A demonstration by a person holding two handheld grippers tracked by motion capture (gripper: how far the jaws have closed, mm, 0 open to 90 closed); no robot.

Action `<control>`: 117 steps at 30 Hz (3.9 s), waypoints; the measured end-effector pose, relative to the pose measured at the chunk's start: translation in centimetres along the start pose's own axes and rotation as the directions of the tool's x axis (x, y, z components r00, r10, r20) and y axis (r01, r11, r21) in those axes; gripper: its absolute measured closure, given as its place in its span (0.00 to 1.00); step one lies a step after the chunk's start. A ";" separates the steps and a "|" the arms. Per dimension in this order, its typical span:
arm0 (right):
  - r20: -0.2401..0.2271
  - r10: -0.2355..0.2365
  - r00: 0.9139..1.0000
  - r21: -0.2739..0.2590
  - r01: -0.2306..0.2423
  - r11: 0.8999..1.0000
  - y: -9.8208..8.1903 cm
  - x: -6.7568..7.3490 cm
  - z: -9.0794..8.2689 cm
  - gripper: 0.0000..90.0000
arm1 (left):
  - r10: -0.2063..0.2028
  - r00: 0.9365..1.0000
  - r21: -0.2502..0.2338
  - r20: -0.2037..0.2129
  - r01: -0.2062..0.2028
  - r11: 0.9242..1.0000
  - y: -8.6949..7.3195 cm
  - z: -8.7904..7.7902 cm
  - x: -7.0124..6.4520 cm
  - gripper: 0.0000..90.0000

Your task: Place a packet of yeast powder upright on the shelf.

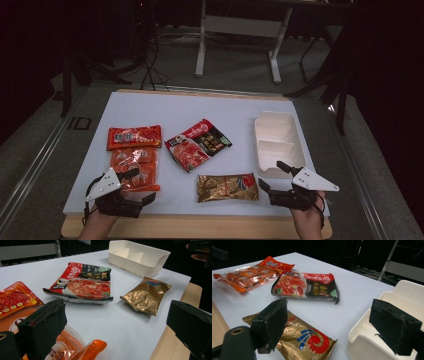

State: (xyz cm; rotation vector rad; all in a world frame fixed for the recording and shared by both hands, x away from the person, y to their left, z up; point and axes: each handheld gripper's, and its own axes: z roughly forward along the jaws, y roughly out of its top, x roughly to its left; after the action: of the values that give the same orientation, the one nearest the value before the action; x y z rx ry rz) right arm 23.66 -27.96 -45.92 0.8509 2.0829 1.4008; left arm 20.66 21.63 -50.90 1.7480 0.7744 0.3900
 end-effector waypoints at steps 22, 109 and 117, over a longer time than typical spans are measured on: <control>0.006 0.040 0.999 0.034 -0.041 0.999 3.0 -0.4 -1.7 0.15 | -0.008 1.000 -0.002 -0.001 0.008 1.000 0.0 0.2 0.0 0.03; -0.511 -0.107 0.853 0.460 0.376 0.805 1.1 6.9 20.4 0.44 | 0.001 0.999 0.005 0.032 -0.001 1.000 -0.1 0.2 -0.2 0.03; -0.531 -0.101 0.841 0.486 0.400 0.777 0.7 7.0 20.9 0.55 | -0.004 0.999 0.008 0.034 0.003 1.000 -0.1 0.3 -0.2 0.03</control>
State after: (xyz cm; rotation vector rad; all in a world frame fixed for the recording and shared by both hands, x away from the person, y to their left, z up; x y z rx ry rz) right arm 33.40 -9.53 -53.03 0.3946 2.9732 0.8658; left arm 20.69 21.27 -51.06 1.7557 0.7552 0.3546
